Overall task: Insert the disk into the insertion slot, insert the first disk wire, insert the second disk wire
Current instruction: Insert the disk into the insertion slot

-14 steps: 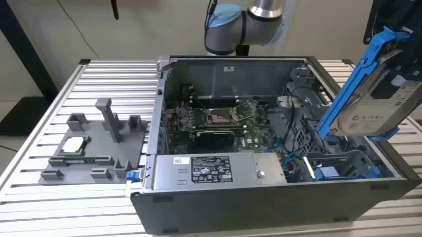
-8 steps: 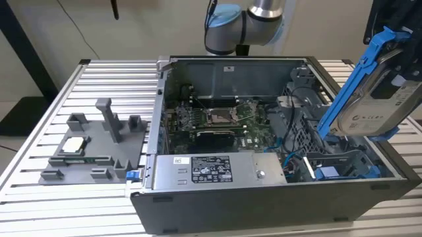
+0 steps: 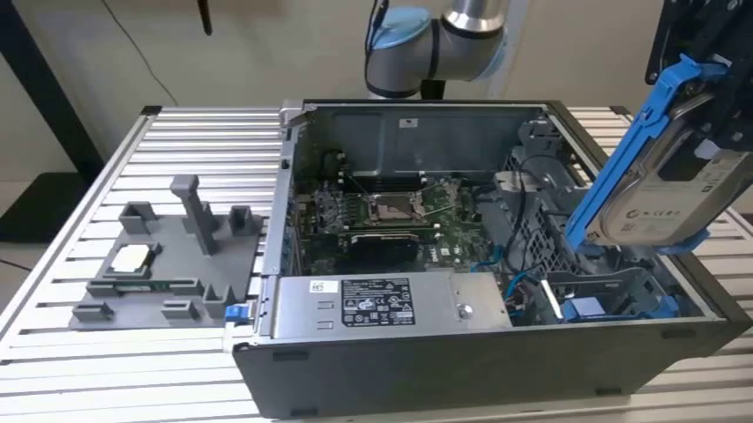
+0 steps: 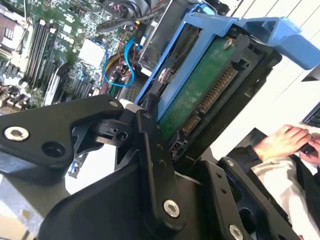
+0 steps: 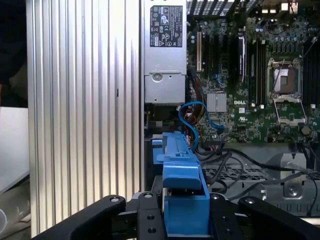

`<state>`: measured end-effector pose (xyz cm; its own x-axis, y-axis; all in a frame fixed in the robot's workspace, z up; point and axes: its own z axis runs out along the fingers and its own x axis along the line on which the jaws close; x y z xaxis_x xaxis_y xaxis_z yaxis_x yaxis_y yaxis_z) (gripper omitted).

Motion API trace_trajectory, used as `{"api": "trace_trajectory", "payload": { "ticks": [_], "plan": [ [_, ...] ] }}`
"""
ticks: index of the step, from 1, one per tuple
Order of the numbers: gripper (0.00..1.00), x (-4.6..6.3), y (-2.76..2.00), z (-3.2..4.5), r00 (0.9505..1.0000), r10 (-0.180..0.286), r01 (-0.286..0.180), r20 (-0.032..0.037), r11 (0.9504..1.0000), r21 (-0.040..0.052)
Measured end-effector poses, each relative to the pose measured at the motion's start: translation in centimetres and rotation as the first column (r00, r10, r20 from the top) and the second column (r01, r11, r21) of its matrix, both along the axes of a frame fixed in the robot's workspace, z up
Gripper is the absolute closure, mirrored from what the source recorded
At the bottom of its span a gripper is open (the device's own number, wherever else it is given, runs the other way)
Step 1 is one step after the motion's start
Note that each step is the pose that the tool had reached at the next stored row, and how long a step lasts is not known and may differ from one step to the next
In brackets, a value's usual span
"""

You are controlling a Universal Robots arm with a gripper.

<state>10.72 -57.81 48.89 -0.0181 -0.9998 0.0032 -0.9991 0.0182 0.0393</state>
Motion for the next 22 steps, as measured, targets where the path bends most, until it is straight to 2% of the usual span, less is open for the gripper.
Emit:
{"api": "trace_trajectory", "payload": {
  "ticks": [17,22],
  "plan": [
    [0.67,0.0,-0.02,-1.36,1.0000,0.000,0.000,0.0007,1.0000,0.0000],
    [0.67,0.0,-0.02,-1.39,1.0000,0.000,0.000,0.0008,1.0000,0.0007]
  ]
}}
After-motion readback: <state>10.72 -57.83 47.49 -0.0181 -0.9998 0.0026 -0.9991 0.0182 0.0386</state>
